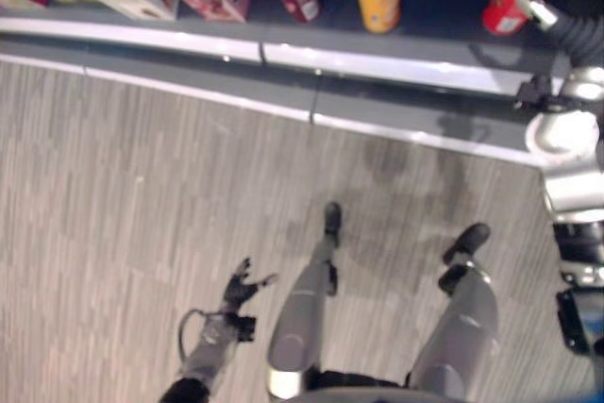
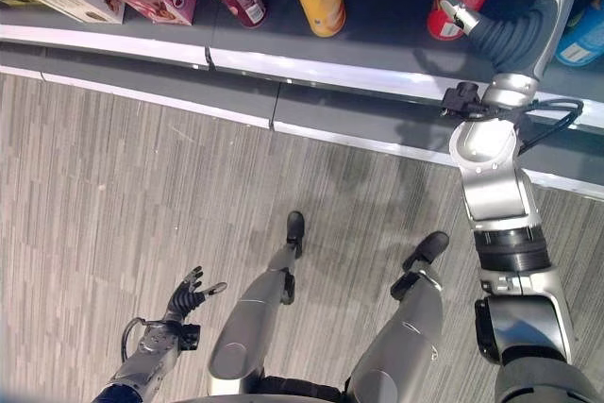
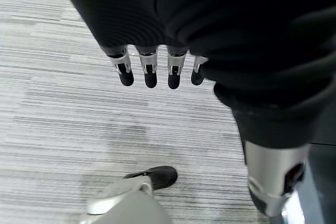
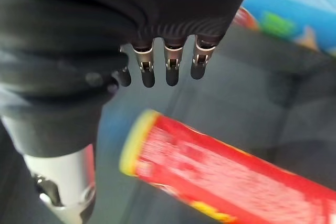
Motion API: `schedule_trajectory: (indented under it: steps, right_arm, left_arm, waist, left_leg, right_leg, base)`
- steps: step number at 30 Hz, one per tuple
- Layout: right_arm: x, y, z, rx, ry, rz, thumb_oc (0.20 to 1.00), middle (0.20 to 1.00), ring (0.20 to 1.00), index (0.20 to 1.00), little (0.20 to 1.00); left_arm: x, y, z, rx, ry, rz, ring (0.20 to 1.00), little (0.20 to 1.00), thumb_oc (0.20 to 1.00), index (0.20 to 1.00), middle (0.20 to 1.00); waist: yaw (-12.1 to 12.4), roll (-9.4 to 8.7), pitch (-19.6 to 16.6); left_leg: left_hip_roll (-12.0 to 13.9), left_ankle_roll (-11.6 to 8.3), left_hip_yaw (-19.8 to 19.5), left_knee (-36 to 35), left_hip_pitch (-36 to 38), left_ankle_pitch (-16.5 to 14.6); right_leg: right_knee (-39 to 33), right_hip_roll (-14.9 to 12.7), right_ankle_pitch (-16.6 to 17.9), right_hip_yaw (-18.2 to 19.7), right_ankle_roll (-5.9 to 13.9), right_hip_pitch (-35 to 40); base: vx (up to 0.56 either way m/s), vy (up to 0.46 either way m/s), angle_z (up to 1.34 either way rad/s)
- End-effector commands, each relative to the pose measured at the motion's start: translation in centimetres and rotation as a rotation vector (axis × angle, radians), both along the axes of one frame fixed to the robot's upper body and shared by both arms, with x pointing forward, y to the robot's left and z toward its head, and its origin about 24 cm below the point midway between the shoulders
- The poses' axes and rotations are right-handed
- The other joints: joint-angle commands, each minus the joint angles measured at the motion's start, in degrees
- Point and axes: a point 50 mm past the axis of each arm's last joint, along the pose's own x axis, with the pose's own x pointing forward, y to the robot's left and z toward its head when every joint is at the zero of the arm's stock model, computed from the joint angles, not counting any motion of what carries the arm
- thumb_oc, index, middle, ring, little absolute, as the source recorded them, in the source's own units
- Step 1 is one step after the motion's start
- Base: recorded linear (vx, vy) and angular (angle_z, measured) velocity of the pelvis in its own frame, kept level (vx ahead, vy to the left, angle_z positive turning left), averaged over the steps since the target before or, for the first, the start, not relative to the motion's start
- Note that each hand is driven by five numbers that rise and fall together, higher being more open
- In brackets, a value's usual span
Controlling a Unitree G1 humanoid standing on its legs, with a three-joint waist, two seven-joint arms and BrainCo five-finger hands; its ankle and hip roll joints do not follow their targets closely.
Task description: Put the goods on the table back onto the shelves and tidy them up.
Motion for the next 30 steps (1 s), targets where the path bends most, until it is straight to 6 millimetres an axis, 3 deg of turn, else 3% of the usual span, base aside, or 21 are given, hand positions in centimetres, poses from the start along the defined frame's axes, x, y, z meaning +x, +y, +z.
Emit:
schedule_trajectory:
  steps: [1,4,5,6,7,8,9,10,13,14,15,16,17,20,21,23,24,25,26,27,30]
  right_arm:
    - [-2.6,-0.1,-0.3,-0.069,-0.084,0.011,1.0,1.0,1.0,1.0,1.0]
    - [-3.4,-0.4,-1.3,-0.047,-0.061,0.047,1.0,1.0,1.0,1.0,1.0]
    - [-3.5,-0.3,-3.0,0.068,0.012,0.25,1.0,1.0,1.0,1.0,1.0]
    - [-3.6,-0.3,-3.0,0.069,0.013,0.251,1.0,1.0,1.0,1.0,1.0]
    - [-3.3,0.0,-5.2,0.166,0.126,0.471,1.0,1.0,1.0,1.0,1.0]
    - [-3.4,0.0,-5.2,0.167,0.128,0.472,1.0,1.0,1.0,1.0,1.0]
    - [-3.3,-0.3,-8.5,0.275,0.3,0.667,1.0,1.0,1.0,1.0,1.0]
    - [-3.3,-0.3,-8.6,0.276,0.301,0.668,1.0,1.0,1.0,1.0,1.0]
    - [-4.3,-1.2,-14.5,0.379,0.621,0.818,1.0,1.0,1.0,1.0,1.0]
    - [-5.5,-2.3,-17.7,0.47,0.731,0.79,1.0,1.0,1.0,1.0,1.0]
    - [-5.5,-2.3,-17.7,0.47,0.731,0.791,1.0,1.0,1.0,1.0,1.0]
    - [-6.6,-3.8,-21.2,0.584,0.822,0.677,1.0,1.0,1.0,1.0,1.0]
    - [-6.6,-3.8,-21.2,0.584,0.822,0.677,1.0,1.0,1.0,1.0,1.0]
    - [-9.1,-4.9,-27.2,0.706,1.06,0.539,1.0,1.0,1.0,1.0,1.0]
    - [-9.1,-4.9,-27.2,0.706,1.059,0.54,1.0,1.0,1.0,1.0,1.0]
    - [-11.3,-5.4,-31.3,0.773,1.24,0.437,1.0,1.0,1.0,1.0,1.0]
    - [-11.2,-5.3,-31.3,0.773,1.24,0.437,1.0,1.0,1.0,1.0,1.0]
    - [-12.6,-5.6,-34.2,0.772,1.394,0.322,1.0,1.0,1.0,1.0,1.0]
    - [-12.5,-5.6,-34.2,0.772,1.393,0.322,1.0,1.0,1.0,1.0,1.0]
    - [-14.2,-5.7,-36.7,0.827,1.497,0.219,1.0,1.0,1.0,1.0,1.0]
    - [-15.5,-5.5,-38.5,0.937,1.541,0.137,1.0,1.0,1.0,1.0,1.0]
  left_arm:
    - [-3.2,2.0,-1.6,0.067,0.109,0.051,1.0,1.0,1.0,1.0,1.0]
    - [-3.9,2.1,-2.1,0.068,0.136,0.061,1.0,1.0,1.0,1.0,1.0]
    - [-4.3,2.6,-2.3,0.068,0.159,0.064,1.0,1.0,1.0,1.0,1.0]
    - [-4.3,2.6,-2.3,0.069,0.16,0.063,1.0,1.0,1.0,1.0,1.0]
    - [-4.9,3.2,-2.5,0.065,0.191,0.059,1.0,1.0,1.0,1.0,1.0]
    - [-4.9,3.2,-2.5,0.065,0.191,0.058,1.0,1.0,1.0,1.0,1.0]
    - [-5.5,4.3,-2.6,0.062,0.219,0.051,1.0,1.0,1.0,1.0,1.0]
    - [-5.5,4.3,-2.6,0.062,0.22,0.051,1.0,1.0,1.0,1.0,1.0]
    - [-6.2,5.3,-2.9,0.065,0.254,0.033,1.0,1.0,1.0,1.0,1.0]
    - [-6.7,5.6,-3.2,0.068,0.278,0.044,1.0,1.0,1.0,1.0,1.0]
    - [-6.7,5.6,-3.2,0.068,0.278,0.044,1.0,1.0,1.0,1.0,1.0]
    - [-7.3,5.4,-3.6,0.068,0.295,0.055,1.0,1.0,1.0,1.0,1.0]
    - [-7.3,5.4,-3.6,0.068,0.296,0.054,1.0,1.0,1.0,1.0,1.0]
    - [-8.1,5.3,-4.1,0.061,0.332,0.05,1.0,1.0,1.0,1.0,1.0]
    - [-8.1,5.3,-4.1,0.061,0.332,0.05,1.0,1.0,1.0,1.0,1.0]
    - [-8.1,5.1,-4.1,0.056,0.331,0.046,1.0,1.0,1.0,1.0,1.0]
    - [-8.1,5.1,-4.1,0.057,0.331,0.046,1.0,1.0,1.0,1.0,1.0]
    - [-7.9,4.9,-4.2,0.049,0.334,0.042,1.0,1.0,1.0,1.0,1.0]
    - [-7.9,4.9,-4.2,0.05,0.333,0.042,1.0,1.0,1.0,1.0,1.0]
    - [-7.7,4.6,-4.3,0.052,0.334,0.028,1.0,1.0,1.0,1.0,1.0]
    - [-7.5,4.2,-4.6,0.064,0.348,0.019,1.0,1.0,1.0,1.0,1.0]
  waist:
    - [-0.1,-2.34,-6.0]
    - [-0.7,-2.89,-7.3]
    - [-1.4,-3.81,-9.2]
    - [-1.3,-3.77,-9.1]
    - [-1.9,-4.76,-11.0]
    - [-1.9,-4.72,-10.9]
    - [-2.4,-5.79,-13.2]
    - [-2.4,-5.72,-13.2]
    - [-3.0,-6.88,-16.6]
    - [-3.6,-7.28,-18.5]
    - [-3.6,-7.28,-18.5]
    - [-4.3,-7.58,-20.3]
    - [-4.3,-7.58,-20.2]
    - [-4.8,-8.37,-22.5]
    - [-4.9,-8.46,-22.6]
    - [-4.8,-9.08,-23.8]
    - [-4.9,-9.18,-23.9]
    - [-4.6,-9.36,-24.5]
    - [-4.7,-9.46,-24.6]
    - [-4.4,-9.6,-25.1]
    - [-4.3,-9.87,-25.5]
  left_leg:
    - [1.7,-2.13,-0.5,-4.8,4.3,-5.3]
    - [2.2,-2.45,-0.2,-5.8,5.8,-4.9]
    - [2.5,-2.71,0.4,-6.3,7.2,-4.8]
    - [2.6,-2.73,0.4,-6.3,7.3,-4.8]
    - [2.8,-3.01,1.0,-6.6,8.9,-4.7]
    - [2.9,-3.03,1.0,-6.6,9.0,-4.7]
    - [3.0,-3.46,1.6,-6.6,10.7,-4.6]
    - [3.1,-3.48,1.5,-6.6,10.8,-4.6]
    - [3.2,-4.35,2.2,-6.6,13.2,-4.5]
    - [3.1,-4.4,2.4,-6.6,14.7,-4.9]
    - [3.1,-4.4,2.4,-6.6,14.7,-5.0]
    - [3.0,-4.07,3.0,-6.6,16.9,-5.8]
    - [3.1,-4.08,3.0,-6.6,16.9,-5.8]
    - [3.2,-3.82,4.6,-6.6,19.9,-7.0]
    - [3.0,-3.74,4.5,-6.6,19.7,-6.9]
    - [3.2,-3.77,5.1,-6.6,21.0,-7.5]
    - [3.0,-3.69,5.1,-6.6,20.8,-7.4]
    - [3.0,-3.55,5.3,-6.6,21.7,-7.9]
    - [2.9,-3.47,5.2,-6.6,21.5,-7.8]
    - [2.9,-3.34,5.3,-6.6,22.5,-8.4]
    - [2.7,-3.07,5.2,-6.6,23.0,-8.7]
  right_leg:
    - [-1.7,0.2,3.0,4.0,5.63,0.4]
    - [-3.9,1.2,3.5,3.1,5.68,3.1]
    - [-6.3,2.4,3.6,2.4,5.58,6.1]
    - [-6.5,2.5,3.7,2.2,5.58,6.4]
    - [-9.2,3.7,3.9,1.3,5.46,9.8]
    - [-9.4,3.8,3.9,1.2,5.47,10.0]
    - [-12.3,5.0,4.1,0.2,5.39,13.9]
    - [-12.5,5.1,4.1,0.0,5.39,14.2]
    - [-15.7,6.0,4.0,-1.9,5.44,19.4]
    - [-16.2,6.2,3.9,-2.3,5.36,21.3]
    - [-16.2,6.2,3.9,-2.3,5.36,21.3]
    - [-16.7,6.1,3.9,-2.1,5.45,23.2]
    - [-16.7,6.1,3.9,-2.1,5.45,23.3]
    - [-17.8,5.9,4.4,-2.4,5.66,25.8]
    - [-17.9,5.8,4.6,-2.5,5.69,25.8]
    - [-18.7,6.0,4.8,-2.2,5.77,27.0]
    - [-18.8,5.8,4.9,-2.3,5.8,26.9]
    - [-18.9,5.8,5.0,-2.3,5.95,27.7]
    - [-18.9,5.7,5.1,-2.3,5.99,27.6]
    - [-18.8,5.9,4.8,-2.3,6.0,28.2]
    - [-18.7,5.8,4.7,-2.4,6.06,28.7]
  base:
    - [0.07,-0.002,-0.05]
    - [0.08,-0.007,-0.09]
    - [0.09,-0.016,-0.11]
    - [0.13,-0.028,-0.1]
    - [0.06,-0.016,-0.17]
    - [0.16,-0.039,-0.22]
    - [0.1,-0.024,-0.21]
    - [0.14,-0.027,-0.09]
    - [0.12,-0.008,-0.01]
    - [0.15,0.004,0.07]
    - [0.22,0.032,0.07]
    - [0.12,0.022,-0.01]
    - [0.16,0.04,-0.07]
    - [0.13,0.028,-0.15]
    - [0.04,0.018,-0.17]
    - [0.07,0.008,-0.1]
    - [0.08,0.003,-0.12]
    - [0.02,0.016,-0.13]
    - [0.06,0.015,-0.13]
    - [0.03,0.011,-0.08]
    - [0.03,0.009,-0.01]
